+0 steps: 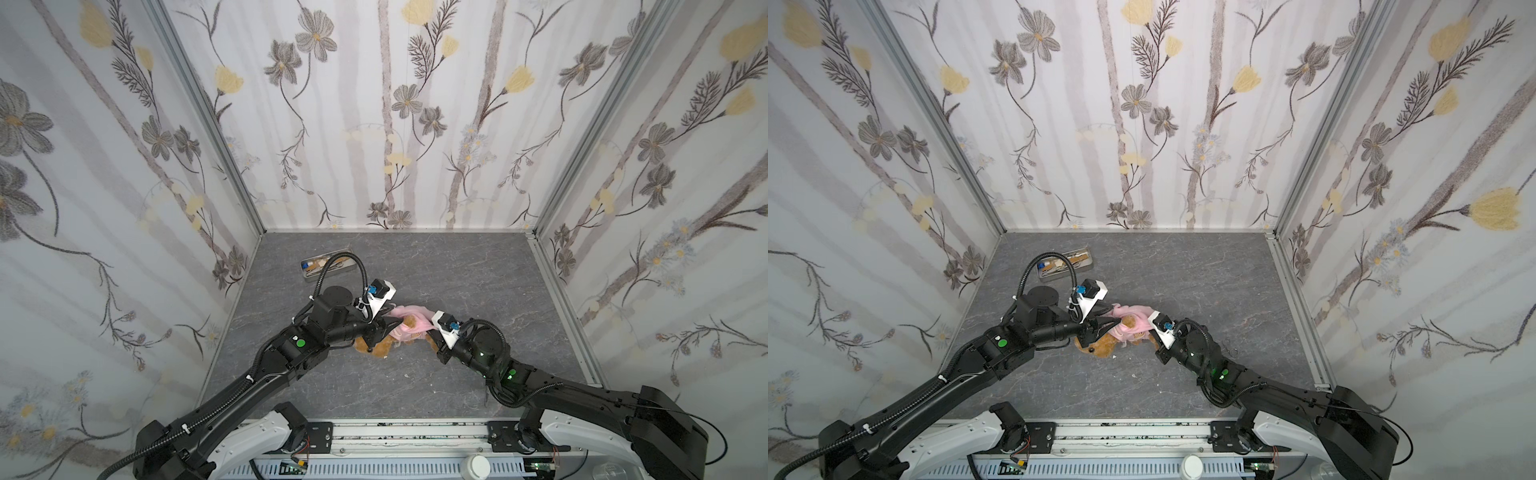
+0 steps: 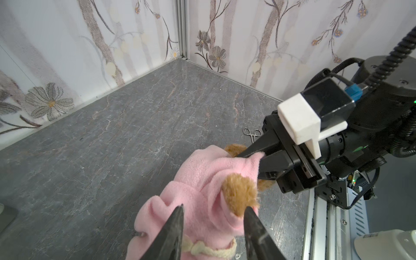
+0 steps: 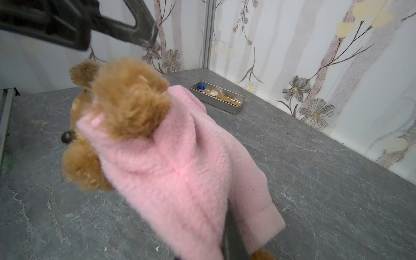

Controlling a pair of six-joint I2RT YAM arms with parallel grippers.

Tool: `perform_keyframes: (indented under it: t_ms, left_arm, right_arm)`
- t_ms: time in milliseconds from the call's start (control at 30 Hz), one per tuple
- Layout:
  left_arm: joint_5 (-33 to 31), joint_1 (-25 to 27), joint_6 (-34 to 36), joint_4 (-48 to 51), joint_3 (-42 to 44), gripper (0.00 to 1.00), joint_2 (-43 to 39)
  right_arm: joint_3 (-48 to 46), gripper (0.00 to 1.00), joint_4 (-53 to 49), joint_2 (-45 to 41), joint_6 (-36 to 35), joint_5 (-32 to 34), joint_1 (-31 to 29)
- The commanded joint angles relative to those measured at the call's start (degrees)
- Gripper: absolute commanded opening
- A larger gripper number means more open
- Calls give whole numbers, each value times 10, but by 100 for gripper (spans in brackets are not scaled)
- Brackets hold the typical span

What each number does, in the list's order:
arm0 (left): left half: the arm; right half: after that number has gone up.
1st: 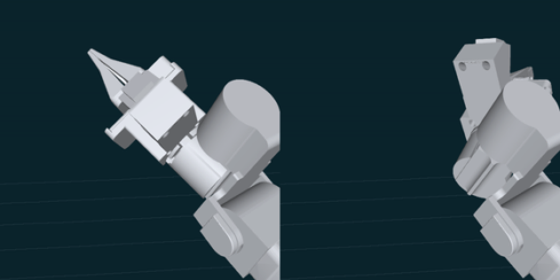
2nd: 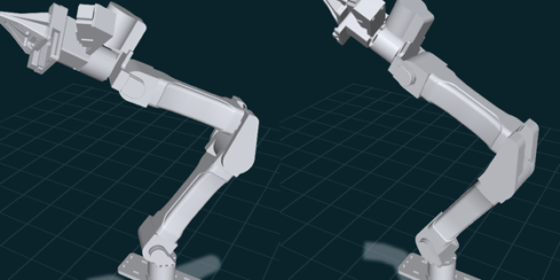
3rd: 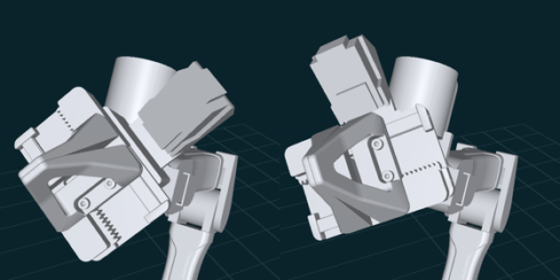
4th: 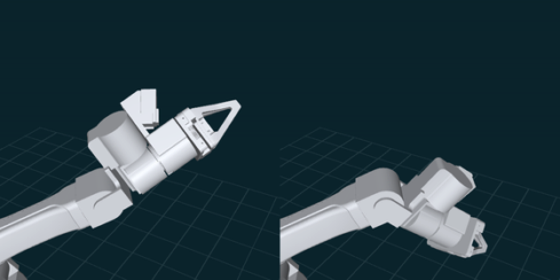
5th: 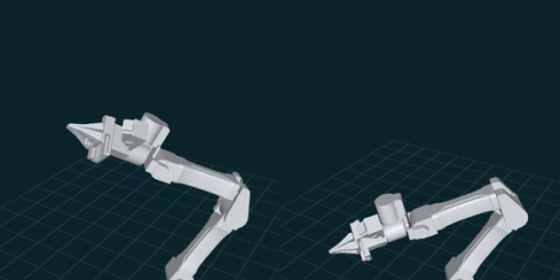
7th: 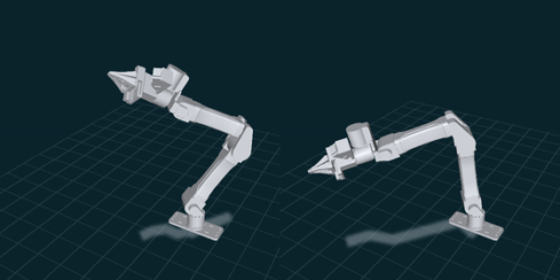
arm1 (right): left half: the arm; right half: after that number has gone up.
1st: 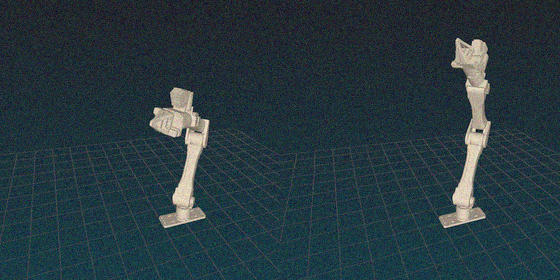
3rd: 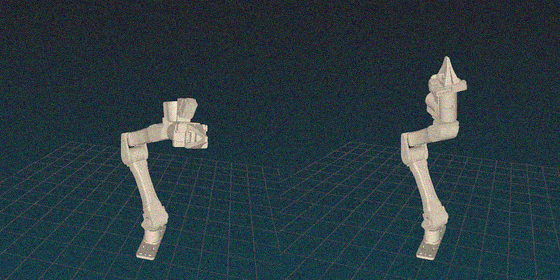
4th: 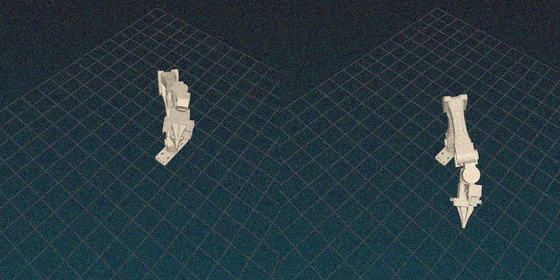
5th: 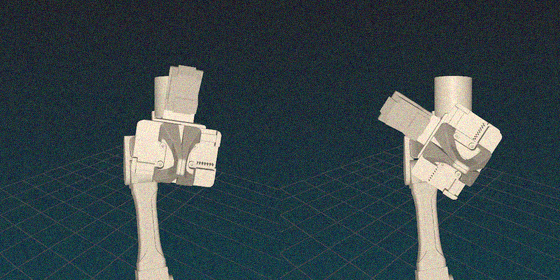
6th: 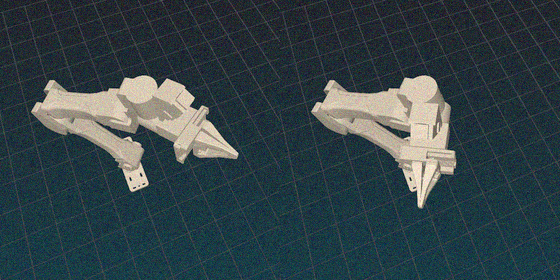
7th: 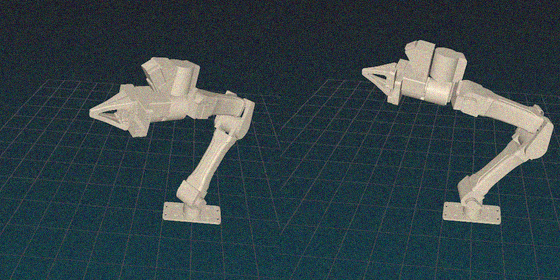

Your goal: Dress the teddy bear

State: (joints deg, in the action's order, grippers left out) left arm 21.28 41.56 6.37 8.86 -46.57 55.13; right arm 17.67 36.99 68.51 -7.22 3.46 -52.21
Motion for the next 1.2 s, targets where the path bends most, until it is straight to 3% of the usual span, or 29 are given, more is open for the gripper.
perform_keyframes:
  t_ms: [0,200,433,767,900,1000,1067,1167]
  left_arm:
    - [-51,1,32,47,-18,43,-2]
    - [-60,31,24,90,-43,36,6]
    - [-89,61,21,108,-81,47,83]
    - [-140,80,52,138,-99,42,142]
    - [-138,82,51,137,-99,29,152]
    - [-135,78,32,127,-103,0,143]
    - [-103,65,0,86,-92,0,114]
    - [-6,31,-85,-53,-36,0,39]
  right_arm:
    - [12,0,-10,11,-17,41,-7]
    - [31,0,-17,40,-17,84,-26]
    - [47,0,-9,64,-15,96,-44]
    - [49,0,-9,71,-14,102,-51]
    - [50,0,-9,72,-14,103,-51]
    - [46,0,-11,73,-12,124,-51]
    - [36,0,-7,72,-3,140,-50]
    - [19,0,11,69,24,143,-48]
